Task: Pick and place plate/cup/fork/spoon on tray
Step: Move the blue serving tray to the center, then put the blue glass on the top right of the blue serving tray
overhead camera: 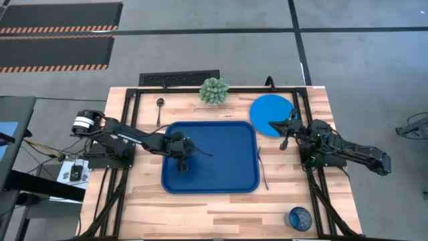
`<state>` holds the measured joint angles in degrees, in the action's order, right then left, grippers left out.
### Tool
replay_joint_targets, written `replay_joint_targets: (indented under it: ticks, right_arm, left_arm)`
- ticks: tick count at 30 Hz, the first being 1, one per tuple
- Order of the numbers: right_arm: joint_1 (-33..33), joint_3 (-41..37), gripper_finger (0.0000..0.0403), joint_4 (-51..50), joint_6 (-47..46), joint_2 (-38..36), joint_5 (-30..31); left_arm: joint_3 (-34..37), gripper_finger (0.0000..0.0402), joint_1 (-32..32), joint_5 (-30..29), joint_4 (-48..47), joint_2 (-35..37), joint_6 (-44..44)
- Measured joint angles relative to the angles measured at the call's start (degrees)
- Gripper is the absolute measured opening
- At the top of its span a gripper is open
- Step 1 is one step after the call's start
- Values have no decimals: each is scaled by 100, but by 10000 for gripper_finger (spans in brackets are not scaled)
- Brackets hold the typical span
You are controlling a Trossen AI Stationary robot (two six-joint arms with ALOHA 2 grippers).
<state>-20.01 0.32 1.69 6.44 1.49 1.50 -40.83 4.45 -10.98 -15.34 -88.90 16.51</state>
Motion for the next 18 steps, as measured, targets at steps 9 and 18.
replay_joint_targets:
  ticks: [9, 18]
  right_arm:
    - [0, 2, 33, 0, 0, 0, 2]
    - [0, 1, 33, 2, 0, 0, 2]
  left_arm:
    - [691, 0, -81, 786, 1258, 1193, -40]
    - [1778, 0, -247, 837, 3215, 1936, -334]
